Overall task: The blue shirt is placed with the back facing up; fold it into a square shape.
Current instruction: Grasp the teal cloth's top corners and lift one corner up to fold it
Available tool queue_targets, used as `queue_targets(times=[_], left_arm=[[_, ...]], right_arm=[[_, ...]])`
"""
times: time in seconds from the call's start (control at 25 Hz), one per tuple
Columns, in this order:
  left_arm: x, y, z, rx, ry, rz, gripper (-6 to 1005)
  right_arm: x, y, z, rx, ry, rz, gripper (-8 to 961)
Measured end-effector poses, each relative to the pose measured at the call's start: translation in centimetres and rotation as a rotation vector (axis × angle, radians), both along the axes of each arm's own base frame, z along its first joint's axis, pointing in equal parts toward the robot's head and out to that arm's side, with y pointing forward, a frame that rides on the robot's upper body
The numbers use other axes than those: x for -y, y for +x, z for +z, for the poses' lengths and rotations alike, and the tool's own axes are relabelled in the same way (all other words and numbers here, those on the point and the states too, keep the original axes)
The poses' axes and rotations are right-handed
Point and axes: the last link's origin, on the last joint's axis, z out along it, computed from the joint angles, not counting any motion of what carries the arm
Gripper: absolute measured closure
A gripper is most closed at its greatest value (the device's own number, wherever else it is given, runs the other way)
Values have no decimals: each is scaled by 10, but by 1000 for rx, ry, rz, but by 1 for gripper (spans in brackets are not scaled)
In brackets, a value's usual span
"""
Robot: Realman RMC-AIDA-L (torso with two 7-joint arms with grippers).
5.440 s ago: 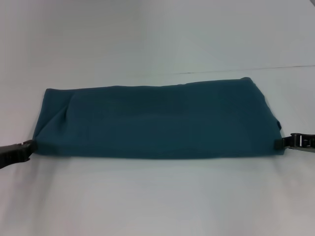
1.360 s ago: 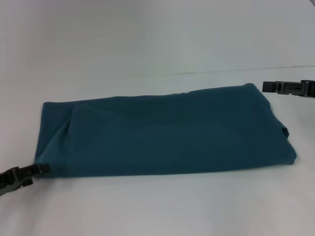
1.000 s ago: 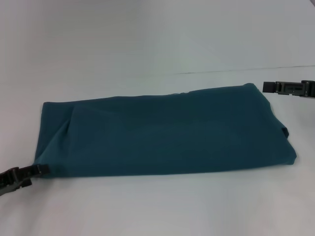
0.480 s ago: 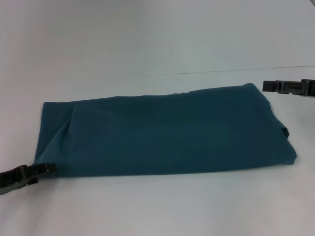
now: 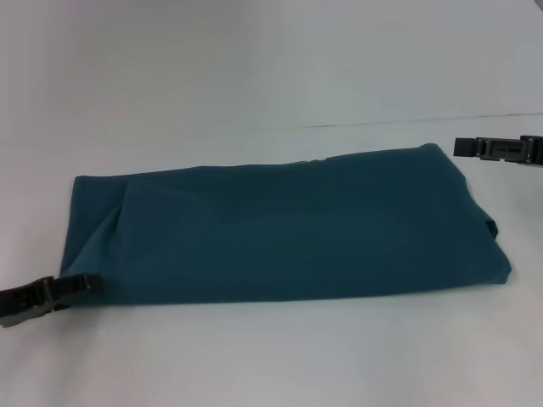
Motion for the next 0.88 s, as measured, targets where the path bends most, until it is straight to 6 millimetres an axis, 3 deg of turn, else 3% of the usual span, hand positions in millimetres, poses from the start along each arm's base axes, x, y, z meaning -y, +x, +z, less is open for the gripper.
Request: queue_targets(times=[0.32,0.88], left_arm=[[-4,1,-1,-6,7,-1,200],[-6,2,-1,-19,5,-8,554]], right_arm=[[0,0,0,2,0,1,33],[0,0,0,5,2,5,37]])
